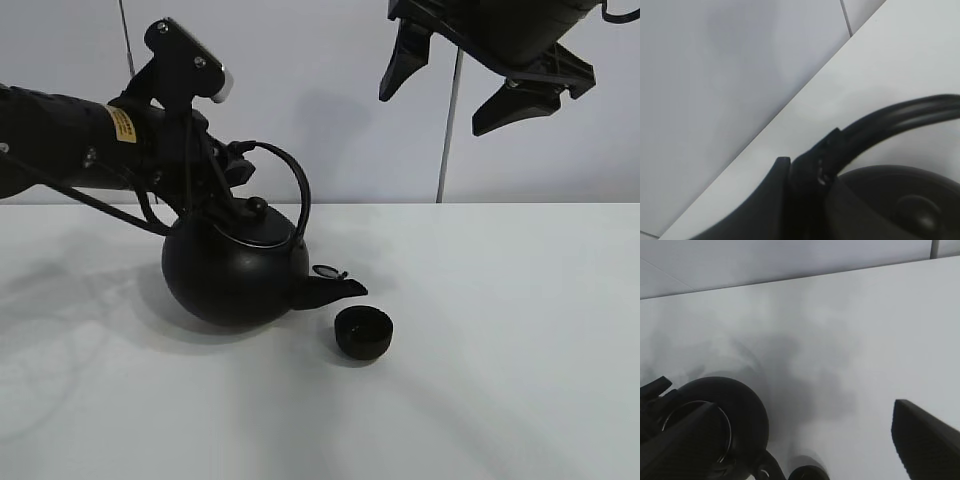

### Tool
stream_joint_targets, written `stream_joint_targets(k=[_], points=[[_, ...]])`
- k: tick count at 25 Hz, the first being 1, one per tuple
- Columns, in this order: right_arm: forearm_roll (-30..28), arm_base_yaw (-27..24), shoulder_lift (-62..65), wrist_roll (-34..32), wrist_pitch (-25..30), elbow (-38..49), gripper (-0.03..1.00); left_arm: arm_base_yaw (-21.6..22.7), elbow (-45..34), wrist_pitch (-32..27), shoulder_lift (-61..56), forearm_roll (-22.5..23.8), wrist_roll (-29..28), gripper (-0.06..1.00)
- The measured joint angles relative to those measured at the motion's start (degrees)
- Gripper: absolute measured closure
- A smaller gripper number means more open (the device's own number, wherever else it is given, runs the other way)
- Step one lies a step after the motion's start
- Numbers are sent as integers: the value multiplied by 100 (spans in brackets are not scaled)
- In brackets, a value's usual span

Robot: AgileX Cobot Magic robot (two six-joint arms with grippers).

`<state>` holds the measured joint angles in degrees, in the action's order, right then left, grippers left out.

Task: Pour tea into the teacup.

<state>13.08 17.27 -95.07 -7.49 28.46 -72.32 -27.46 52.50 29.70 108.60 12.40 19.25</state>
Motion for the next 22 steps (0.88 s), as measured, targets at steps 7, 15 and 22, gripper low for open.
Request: stream_joint_targets(k=[7,15,22], points=[[0,0,0,0,0,0,33,-18,1,1,0,-5,23,85],[0,0,0,0,0,0,33,-68,6,2,0,-5,156,85],[0,0,0,0,0,0,33,-79,12,2,0,-5,239,85]])
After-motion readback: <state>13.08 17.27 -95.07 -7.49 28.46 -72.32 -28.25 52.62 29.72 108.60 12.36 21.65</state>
